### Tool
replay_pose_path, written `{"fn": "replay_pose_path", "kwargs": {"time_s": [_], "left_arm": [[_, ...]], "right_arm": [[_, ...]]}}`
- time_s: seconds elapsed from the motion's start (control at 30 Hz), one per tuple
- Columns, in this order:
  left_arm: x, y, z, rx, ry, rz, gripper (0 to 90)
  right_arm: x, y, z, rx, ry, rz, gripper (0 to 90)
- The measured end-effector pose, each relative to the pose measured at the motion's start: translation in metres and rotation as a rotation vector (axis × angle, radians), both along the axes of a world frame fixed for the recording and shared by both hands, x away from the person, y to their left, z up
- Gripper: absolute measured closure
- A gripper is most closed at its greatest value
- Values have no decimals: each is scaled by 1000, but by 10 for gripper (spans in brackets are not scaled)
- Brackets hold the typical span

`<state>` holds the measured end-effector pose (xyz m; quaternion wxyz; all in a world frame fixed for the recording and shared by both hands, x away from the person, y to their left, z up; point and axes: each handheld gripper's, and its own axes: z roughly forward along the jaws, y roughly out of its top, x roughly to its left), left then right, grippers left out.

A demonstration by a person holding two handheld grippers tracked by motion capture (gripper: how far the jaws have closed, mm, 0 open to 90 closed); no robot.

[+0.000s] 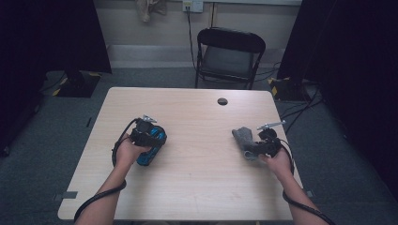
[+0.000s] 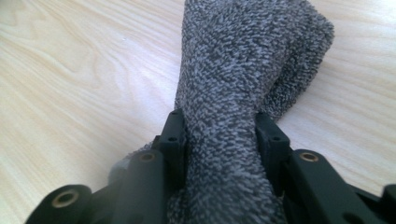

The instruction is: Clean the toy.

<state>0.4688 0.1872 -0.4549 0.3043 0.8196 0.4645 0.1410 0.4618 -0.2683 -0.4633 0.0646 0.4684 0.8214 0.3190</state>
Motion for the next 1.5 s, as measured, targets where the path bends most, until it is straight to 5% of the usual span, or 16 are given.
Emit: {"fn": "replay_pose_path", "kwargs": {"time_s": [0.87, 1.5], "left_arm": [[15, -10, -25, 32, 32, 19, 251], [14, -12, -31, 53, 16, 9, 246]], "right_arm": [[1, 5, 5, -35, -57, 11, 405], [-3, 7, 8, -31, -66, 22, 349]]}}
